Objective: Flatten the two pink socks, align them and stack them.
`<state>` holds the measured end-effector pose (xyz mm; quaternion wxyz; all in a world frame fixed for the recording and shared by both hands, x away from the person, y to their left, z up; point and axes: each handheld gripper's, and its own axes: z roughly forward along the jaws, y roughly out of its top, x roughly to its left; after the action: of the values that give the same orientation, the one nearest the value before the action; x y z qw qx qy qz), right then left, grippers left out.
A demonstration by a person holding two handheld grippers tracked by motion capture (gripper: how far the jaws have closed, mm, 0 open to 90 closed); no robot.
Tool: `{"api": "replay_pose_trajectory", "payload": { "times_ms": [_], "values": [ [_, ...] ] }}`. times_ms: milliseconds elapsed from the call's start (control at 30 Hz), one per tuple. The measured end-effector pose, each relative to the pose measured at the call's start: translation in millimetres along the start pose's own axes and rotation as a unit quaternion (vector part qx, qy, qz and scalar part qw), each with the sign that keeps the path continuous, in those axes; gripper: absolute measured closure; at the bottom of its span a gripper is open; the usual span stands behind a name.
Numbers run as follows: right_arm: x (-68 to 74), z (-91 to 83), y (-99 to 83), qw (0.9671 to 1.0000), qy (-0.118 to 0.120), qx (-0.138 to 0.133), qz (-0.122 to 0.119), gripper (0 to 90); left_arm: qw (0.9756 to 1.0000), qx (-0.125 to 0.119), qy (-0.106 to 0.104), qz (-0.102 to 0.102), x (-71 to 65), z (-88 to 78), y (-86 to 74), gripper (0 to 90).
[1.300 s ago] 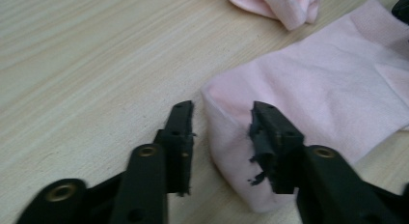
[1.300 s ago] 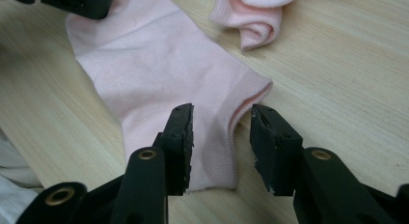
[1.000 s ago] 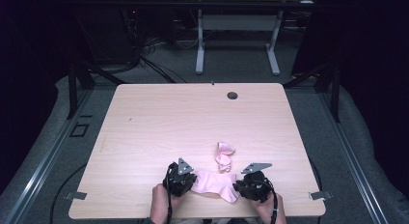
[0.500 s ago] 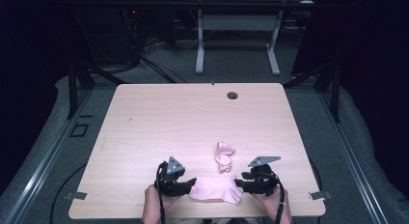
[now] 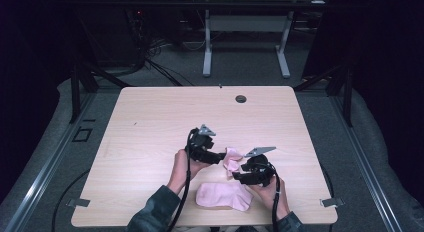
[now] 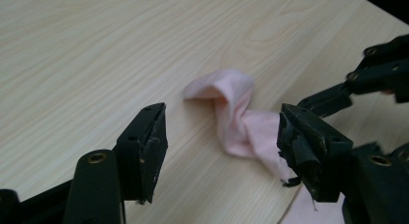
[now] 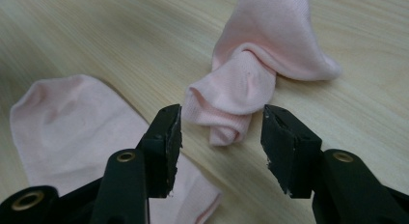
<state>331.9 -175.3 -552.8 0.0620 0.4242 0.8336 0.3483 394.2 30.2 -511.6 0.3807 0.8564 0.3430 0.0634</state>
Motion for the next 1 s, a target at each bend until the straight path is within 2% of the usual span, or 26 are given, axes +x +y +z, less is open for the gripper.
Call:
{"api": "replay_pose_trajectory", "payload": {
  "times_ms": [67,200,300,367,433,533,700,767,900,1000],
  "values": [
    [-1.8,3.7,0.8,1.0,0.002,0.004,-0.003,49.6,0.9998,0.015,-0.013,-0.003,2.0,13.3,9.0,36.7],
    [-4.9,8.9,0.9,0.9999,0.0,0.015,-0.001,55.1,0.9991,0.039,-0.016,-0.005,3.4,33.0,16.3,42.3],
    [-6.2,12.7,0.9,0.9999,0.008,0.015,-0.002,60.9,0.9984,0.054,-0.015,-0.01,5.5,44.5,15.5,51.7],
    [-5.7,15.7,1.1,0.9997,0.01,0.02,-0.005,65.4,0.998,0.061,-0.015,-0.007,5.8,49.1,14.3,61.4],
    [-4.3,18.3,1.6,0.9995,0.003,0.024,-0.018,69.5,0.998,0.061,-0.014,-0.006,6.7,51.8,12.8,72.0],
    [-2.4,20.2,2.6,0.9995,0.008,0.026,-0.018,75.8,0.9981,0.06,-0.013,-0.011,8.6,55.3,9.2,84.6],
    [-3.9,17.4,1.7,0.9997,0.01,0.021,-0.012,84.1,0.9987,0.049,-0.009,-0.008,10.0,51.6,3.1,87.3],
    [-6.1,15.6,1.2,0.9996,0.013,0.021,-0.013,87.0,0.9991,0.039,-0.003,-0.014,11.2,47.1,-2.1,87.5],
    [-7.7,13.7,-0.5,0.9998,0.018,0.011,-0.006,88.2,0.9995,0.027,-0.005,-0.017,11.4,37.6,-10.6,87.5],
    [-10.6,12.1,-0.3,0.9998,0.01,0.016,-0.007,87.9,0.9995,0.025,-0.006,-0.019,13.3,33.8,-15.9,87.6]
  ]
}}
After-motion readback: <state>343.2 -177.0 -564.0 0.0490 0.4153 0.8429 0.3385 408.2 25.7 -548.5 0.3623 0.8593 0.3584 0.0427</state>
